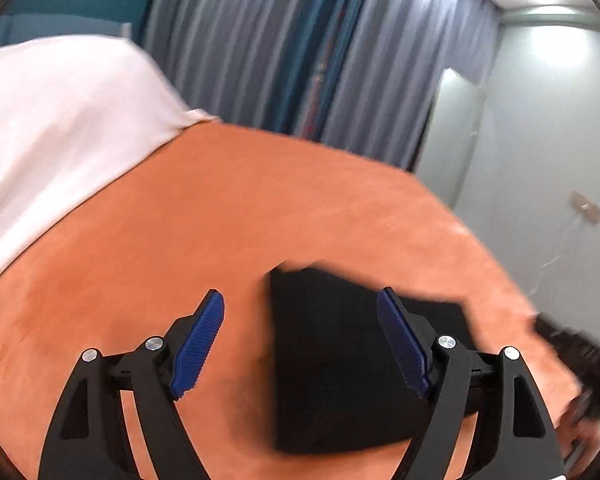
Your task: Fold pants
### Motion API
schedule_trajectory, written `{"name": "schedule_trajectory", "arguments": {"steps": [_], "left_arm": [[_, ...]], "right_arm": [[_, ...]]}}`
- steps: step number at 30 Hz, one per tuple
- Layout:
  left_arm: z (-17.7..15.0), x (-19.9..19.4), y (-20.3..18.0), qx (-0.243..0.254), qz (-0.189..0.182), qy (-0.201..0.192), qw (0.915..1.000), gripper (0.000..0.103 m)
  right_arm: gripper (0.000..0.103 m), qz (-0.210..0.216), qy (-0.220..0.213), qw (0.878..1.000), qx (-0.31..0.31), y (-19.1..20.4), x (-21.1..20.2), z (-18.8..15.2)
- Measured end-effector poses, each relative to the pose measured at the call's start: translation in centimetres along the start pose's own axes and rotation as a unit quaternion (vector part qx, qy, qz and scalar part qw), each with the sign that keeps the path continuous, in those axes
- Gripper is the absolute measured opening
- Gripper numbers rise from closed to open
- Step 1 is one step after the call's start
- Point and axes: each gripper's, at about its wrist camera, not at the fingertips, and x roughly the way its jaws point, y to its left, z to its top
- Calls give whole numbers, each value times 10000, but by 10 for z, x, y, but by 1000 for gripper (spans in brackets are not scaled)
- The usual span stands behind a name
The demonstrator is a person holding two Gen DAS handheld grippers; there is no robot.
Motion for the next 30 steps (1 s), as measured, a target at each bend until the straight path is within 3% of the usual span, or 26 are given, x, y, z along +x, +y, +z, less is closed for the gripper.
{"name": "schedule_trajectory", "arguments": {"steps": [1,3,5,6,7,8,9,11,12,15,17,20,25,30], "left_arm": [[11,14,-13,2,-85,50,10000,78],[19,59,-25,-193,93,343,9992,87],[7,108,-22,-415,67,816,9958,87],[-10,143,-12,-552,241,1230,9906,87],[-28,160,3,-517,510,1414,9873,87],[-44,179,8,-363,776,1525,9846,90],[-57,180,16,-320,641,1338,9884,90],[-54,167,22,-543,445,1043,9921,93],[-55,168,24,-543,463,1134,9910,93],[-48,146,19,-440,572,1154,9907,91],[-46,124,5,-207,709,1077,9914,91],[-65,73,-13,600,1128,1009,9867,91],[-87,4,-38,1449,1778,889,9693,91],[-95,-41,-53,1565,1823,863,9669,91]], "right_arm": [[20,77,103,9997,-189,20,16,7],[20,52,345,9984,-436,40,53,15],[20,-172,645,9968,-434,38,104,16],[18,-368,829,9953,-342,27,127,13],[0,-831,1078,9904,-227,-1,156,2],[0,-954,1140,9887,-172,-24,169,-10],[0,-451,924,9946,158,-52,168,-16],[0,-115,859,9949,512,-65,167,-14],[0,-110,898,9948,475,-63,171,-15],[0,-519,931,9941,216,-43,167,-9],[4,-727,812,9940,49,-19,132,-17],[5,-935,570,9927,-512,12,76,-23],[6,-1191,550,9894,-622,31,5,-36],[7,-1319,514,9882,-578,50,-36,-51]]}}
